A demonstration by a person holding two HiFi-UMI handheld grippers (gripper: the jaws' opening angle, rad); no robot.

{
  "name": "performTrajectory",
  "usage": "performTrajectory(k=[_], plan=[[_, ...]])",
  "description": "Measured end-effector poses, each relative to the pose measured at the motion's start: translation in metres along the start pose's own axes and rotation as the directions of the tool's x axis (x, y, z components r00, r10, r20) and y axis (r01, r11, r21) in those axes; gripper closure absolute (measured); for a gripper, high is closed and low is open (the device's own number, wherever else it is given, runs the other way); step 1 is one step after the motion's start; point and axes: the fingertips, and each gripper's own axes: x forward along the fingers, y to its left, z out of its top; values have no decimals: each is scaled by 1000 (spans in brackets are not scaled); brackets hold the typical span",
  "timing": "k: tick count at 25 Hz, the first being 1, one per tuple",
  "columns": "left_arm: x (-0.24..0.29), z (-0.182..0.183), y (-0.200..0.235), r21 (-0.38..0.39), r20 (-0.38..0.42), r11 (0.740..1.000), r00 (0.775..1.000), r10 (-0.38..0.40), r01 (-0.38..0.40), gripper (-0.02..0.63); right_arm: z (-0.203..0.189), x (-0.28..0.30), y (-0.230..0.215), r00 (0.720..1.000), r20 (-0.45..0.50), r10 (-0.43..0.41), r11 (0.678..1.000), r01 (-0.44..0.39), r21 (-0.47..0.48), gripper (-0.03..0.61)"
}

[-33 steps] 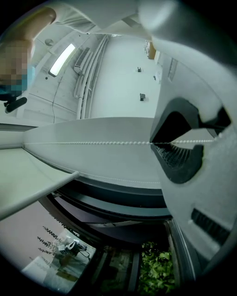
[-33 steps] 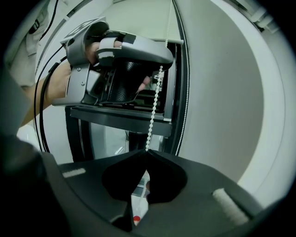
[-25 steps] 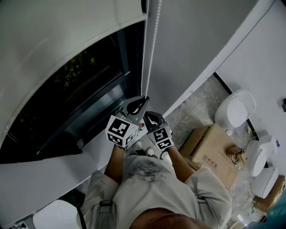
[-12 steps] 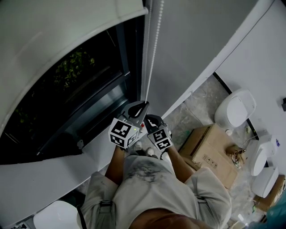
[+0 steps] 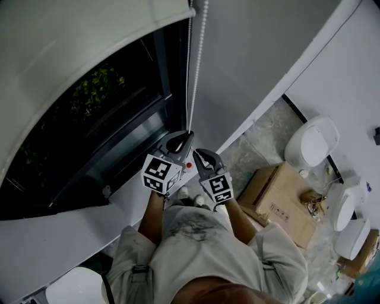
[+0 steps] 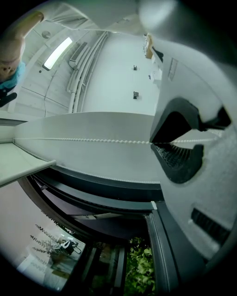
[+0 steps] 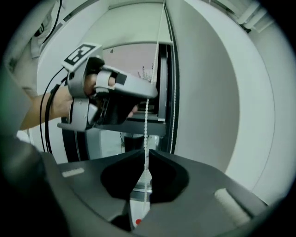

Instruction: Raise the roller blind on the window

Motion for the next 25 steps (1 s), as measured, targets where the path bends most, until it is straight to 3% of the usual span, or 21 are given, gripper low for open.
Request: performTrajectory(k=[7, 12, 25], plan=[[1, 0, 0, 0, -2, 1000, 1000, -4, 4, 597, 95, -28, -12, 985, 168, -28, 999, 33, -29, 532], [2, 1, -2, -1, 0, 1000, 1000, -13, 13, 597, 163, -40, -13, 950, 313, -14, 994, 48, -100, 524], [10, 1, -9, -8, 1, 999, 999, -38, 38, 598, 275, -39, -33, 895, 446, -7, 980, 94, -174, 505]])
